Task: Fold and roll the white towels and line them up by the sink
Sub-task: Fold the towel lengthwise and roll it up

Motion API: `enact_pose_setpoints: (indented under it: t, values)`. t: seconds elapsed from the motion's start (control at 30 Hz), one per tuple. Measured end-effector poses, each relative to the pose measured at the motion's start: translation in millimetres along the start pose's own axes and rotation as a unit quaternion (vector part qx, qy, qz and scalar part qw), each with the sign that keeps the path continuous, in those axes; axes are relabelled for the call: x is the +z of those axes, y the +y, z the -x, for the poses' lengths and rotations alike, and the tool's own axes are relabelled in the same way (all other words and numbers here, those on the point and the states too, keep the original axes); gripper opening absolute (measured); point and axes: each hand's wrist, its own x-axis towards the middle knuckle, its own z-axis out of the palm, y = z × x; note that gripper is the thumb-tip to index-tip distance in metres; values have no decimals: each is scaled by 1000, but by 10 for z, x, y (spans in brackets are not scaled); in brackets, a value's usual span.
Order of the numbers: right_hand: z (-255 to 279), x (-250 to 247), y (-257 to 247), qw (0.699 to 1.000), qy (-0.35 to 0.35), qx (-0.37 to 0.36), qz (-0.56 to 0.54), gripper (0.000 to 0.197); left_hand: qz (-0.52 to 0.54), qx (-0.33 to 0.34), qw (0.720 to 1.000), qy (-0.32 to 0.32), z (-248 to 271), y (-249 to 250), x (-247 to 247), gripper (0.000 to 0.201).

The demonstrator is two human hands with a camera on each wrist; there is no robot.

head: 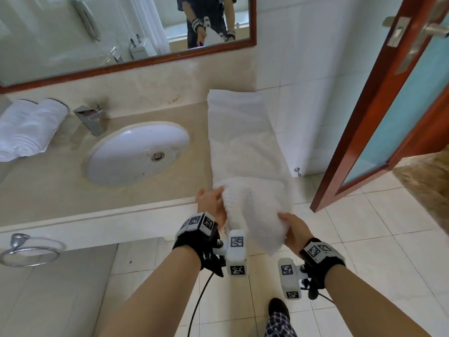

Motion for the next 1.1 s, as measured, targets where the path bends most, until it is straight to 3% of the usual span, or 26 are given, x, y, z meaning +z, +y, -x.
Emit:
enact_pose_setpoints:
  t: [0.13, 0.23, 0.3, 0.37, 0.47, 0.53, 0.67, 0.73, 0.83, 0.97, 1.03, 1.1]
  values:
    - [205, 38, -400, 987, 27, -129, 92, 46, 44, 65, 997, 1, -60, 147, -1, 44]
    - [392, 116, -768, 986, -19, -164, -23, 50, 17, 96, 994, -57, 6, 231, 60, 52]
    - [464, 143, -951, 978, -58, -141, -143, 40, -52, 91, 990, -98, 62, 236, 78, 67]
    - [487, 159, -1033, 969, -92, -129, -191, 43, -149, 97, 977, -115, 139, 210, 103, 70]
    - [490, 234, -1057, 971, -121, -148, -146, 40, -236, 152, 957, -71, 133, 163, 100, 59]
    - [488, 298, -1044, 976, -111, -171, -73, 25, -272, 203, 940, -8, 63, 163, 65, 53]
    - [355, 288, -1006, 977, -5, -211, 20, 8, -430, 307, 844, 93, -25, 217, -9, 28]
    - [307, 260, -1018, 972, 49, -224, 45, 13, -461, 305, 827, 99, -62, 248, -61, 17]
    - [275, 232, -1043, 967, 80, -228, 77, 19, -419, 253, 864, 120, -176, 293, -164, 43]
    - [170, 222, -1004, 958, 97, -237, 133, 30, -334, 138, 923, 131, -178, 321, -201, 30]
    - [114, 230, -992, 946, 120, -247, 173, 48, -257, 78, 956, 121, -108, 332, -169, 36]
    - [72, 258, -1027, 924, 144, -267, 232, 47, -210, 55, 969, 115, -74, 363, -115, 41]
